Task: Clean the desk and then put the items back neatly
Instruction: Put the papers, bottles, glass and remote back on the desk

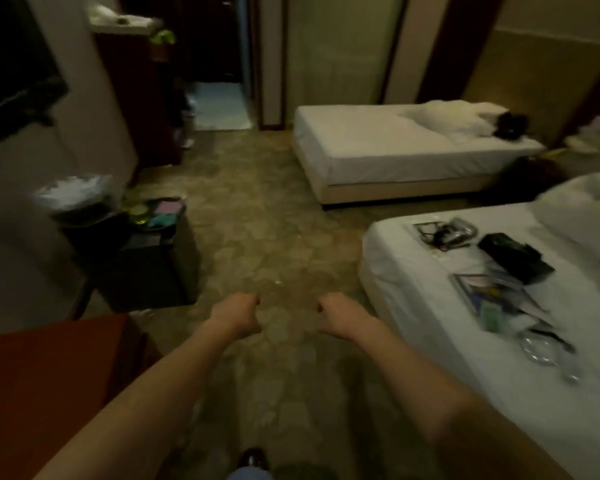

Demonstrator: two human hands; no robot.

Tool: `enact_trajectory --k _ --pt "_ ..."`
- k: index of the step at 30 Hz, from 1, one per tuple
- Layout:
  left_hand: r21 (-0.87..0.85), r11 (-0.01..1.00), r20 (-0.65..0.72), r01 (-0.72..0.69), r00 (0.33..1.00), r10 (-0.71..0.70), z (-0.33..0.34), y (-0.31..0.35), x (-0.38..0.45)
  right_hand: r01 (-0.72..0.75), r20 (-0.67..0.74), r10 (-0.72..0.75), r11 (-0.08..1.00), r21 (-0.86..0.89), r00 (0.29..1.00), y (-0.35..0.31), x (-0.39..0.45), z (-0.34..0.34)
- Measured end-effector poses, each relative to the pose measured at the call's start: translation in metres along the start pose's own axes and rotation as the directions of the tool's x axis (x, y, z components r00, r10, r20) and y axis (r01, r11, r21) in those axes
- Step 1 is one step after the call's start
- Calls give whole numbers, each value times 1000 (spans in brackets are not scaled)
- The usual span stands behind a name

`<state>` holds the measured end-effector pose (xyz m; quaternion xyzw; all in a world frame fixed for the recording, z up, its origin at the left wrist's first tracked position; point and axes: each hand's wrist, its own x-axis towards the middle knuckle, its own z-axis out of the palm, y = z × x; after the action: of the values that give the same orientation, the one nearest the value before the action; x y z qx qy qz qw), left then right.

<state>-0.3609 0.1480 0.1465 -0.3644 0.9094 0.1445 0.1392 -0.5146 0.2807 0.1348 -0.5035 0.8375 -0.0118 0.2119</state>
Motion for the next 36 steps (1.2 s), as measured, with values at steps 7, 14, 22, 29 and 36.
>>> enact_trajectory --k 7,14,22,29,36 --pt "74 964 76 -254 966 249 -30 77 138 -253 -6 257 956 148 967 95 42 -26" --pt "138 879 130 -456 888 441 -72 142 265 -500 -58 544 804 322 837 168 82 -53" --pt "59 762 276 -644 745 608 -56 224 339 -688 114 702 630 360 703 234 95 -43" --pt "0 742 358 -670 693 626 -45 293 432 -734 151 754 541 410 640 325 151 -47" --pt "-16 820 336 -572 769 543 -69 377 562 -744 177 776 473 472 606 426 223 -80"
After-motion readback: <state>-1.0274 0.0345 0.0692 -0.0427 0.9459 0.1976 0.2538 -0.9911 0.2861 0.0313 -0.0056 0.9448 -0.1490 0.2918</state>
